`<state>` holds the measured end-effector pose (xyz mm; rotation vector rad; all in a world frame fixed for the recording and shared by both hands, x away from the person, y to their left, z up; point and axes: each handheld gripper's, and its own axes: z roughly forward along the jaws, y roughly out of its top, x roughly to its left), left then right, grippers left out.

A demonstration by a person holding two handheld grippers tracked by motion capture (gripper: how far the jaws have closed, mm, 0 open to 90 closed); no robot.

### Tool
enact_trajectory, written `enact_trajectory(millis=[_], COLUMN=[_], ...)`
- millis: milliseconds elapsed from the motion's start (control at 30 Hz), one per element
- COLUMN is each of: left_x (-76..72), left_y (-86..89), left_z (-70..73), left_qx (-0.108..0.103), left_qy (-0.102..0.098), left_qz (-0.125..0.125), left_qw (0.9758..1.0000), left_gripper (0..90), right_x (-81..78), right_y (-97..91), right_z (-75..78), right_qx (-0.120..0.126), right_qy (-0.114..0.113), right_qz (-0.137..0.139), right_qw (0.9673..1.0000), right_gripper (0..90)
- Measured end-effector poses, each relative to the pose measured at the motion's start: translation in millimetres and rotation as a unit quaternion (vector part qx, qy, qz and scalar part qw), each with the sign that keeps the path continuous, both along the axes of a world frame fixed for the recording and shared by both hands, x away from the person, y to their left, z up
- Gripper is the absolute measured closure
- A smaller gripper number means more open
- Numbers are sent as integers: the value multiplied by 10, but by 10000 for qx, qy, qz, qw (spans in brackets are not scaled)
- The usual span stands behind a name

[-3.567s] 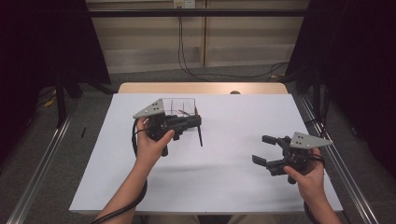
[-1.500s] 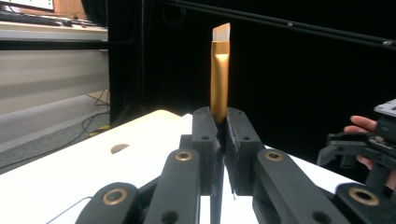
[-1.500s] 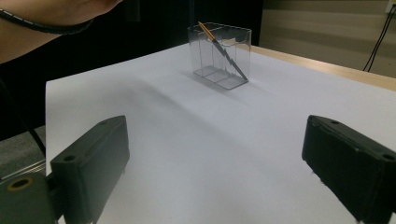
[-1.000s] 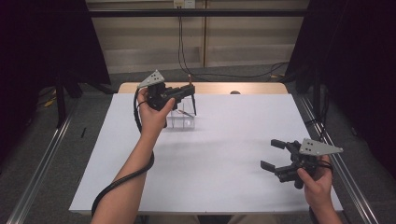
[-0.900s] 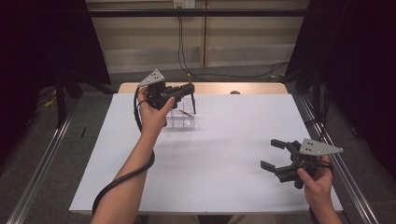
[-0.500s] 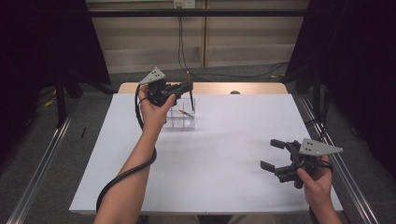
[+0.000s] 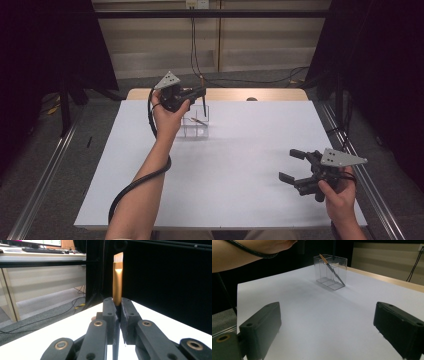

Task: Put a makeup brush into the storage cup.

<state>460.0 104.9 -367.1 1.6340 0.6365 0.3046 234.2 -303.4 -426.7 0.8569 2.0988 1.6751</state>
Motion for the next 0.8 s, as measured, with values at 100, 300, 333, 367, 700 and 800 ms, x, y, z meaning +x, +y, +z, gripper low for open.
enact_trajectory(millis=[100, 300, 333, 367, 700, 800], left_x=[13, 25, 24, 24, 5, 1], left_y=[-10, -32, -35, -34, -33, -35], left_z=[-36, -83, -87, -92, -171, -200], left_qx=[14, 81, 76, 103, 163, 179], left_qy=[3, 9, 10, -5, -43, -29], left_qz=[34, 54, 57, 60, 85, 77], left_qw=[10000, 10000, 10000, 9999, 9998, 9998], left_gripper=[832, 831, 831, 831, 828, 828], right_x=[2, 2, 1, 1, 2, 1], right_y=[-4, -20, -20, -20, -15, -16], right_z=[-6, -2, -2, -2, 2, 1], right_qx=[0, 9, 3, -6, -4, -5], right_qy=[17, 11, 21, 10, 10, 13], right_qz=[4, 5, 3, -12, 1, 4], right_qw=[10000, 10000, 10000, 10000, 10000, 10000], right_gripper=[74, 74, 74, 74, 74, 74])
